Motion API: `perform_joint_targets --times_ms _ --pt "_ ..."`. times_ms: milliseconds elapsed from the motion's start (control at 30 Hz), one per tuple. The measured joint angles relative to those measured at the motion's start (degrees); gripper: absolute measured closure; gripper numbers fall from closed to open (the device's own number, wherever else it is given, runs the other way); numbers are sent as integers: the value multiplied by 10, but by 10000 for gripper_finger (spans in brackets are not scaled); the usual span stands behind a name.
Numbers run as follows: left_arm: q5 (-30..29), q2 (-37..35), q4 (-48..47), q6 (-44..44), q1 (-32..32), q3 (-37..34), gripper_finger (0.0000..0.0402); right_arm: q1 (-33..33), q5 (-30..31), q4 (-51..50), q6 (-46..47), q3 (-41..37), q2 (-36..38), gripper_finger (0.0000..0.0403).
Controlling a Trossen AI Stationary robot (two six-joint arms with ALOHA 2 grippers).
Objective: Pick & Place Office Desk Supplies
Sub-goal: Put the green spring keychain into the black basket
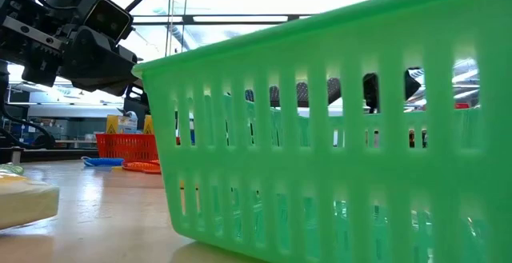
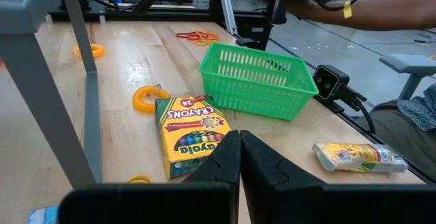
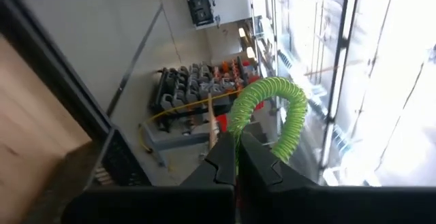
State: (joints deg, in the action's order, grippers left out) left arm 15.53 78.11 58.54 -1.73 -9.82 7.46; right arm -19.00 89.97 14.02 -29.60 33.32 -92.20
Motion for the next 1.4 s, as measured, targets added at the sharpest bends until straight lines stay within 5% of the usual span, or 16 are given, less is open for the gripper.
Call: perform_joint_targets --times_ms 300,533,633,867,1400 --pt "0 0 0 -4 0 0 393 -16 -22 -36 228 0 0 403" --pt "0 0 0 -4 0 0 393 -79 -244 -263 704 5 4 403" --pt "0 0 0 -3 0 0 393 -98 -288 -380 832 3 3 403" --pt "0 0 -1 1 0 0 393 -73 -319 -452 867 -3 -1 403" --pt "0 0 0 1 0 0 393 -7 -316 -435 904 -1 -1 403"
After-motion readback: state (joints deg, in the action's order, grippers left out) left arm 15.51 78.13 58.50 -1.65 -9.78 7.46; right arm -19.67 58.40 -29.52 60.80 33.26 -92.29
